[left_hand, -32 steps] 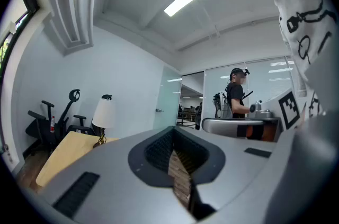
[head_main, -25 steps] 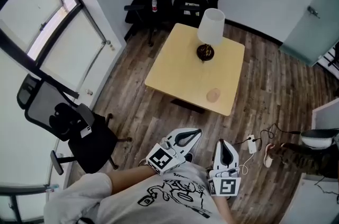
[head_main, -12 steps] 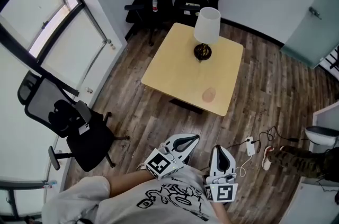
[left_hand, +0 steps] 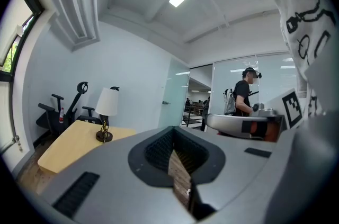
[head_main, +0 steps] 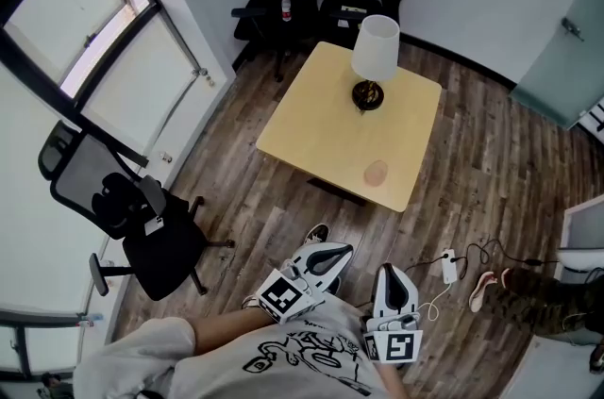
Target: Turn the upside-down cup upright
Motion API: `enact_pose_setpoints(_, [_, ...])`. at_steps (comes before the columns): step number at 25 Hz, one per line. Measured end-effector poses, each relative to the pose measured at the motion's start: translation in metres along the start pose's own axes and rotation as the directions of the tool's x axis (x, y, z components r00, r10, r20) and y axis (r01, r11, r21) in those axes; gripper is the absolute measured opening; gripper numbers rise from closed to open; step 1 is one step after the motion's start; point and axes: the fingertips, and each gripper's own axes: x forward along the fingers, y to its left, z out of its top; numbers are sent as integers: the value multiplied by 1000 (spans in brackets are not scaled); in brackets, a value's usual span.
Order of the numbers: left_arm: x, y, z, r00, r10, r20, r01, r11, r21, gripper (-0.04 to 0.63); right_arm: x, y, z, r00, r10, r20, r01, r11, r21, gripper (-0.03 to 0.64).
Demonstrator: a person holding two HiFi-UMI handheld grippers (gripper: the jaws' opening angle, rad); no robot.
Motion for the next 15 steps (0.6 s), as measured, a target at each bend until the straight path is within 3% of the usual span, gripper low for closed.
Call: enact_pose_setpoints(15, [52, 76, 19, 999, 1, 32, -1, 1000, -12, 3, 79, -37, 8, 1000, 0, -2, 0, 999, -42, 26])
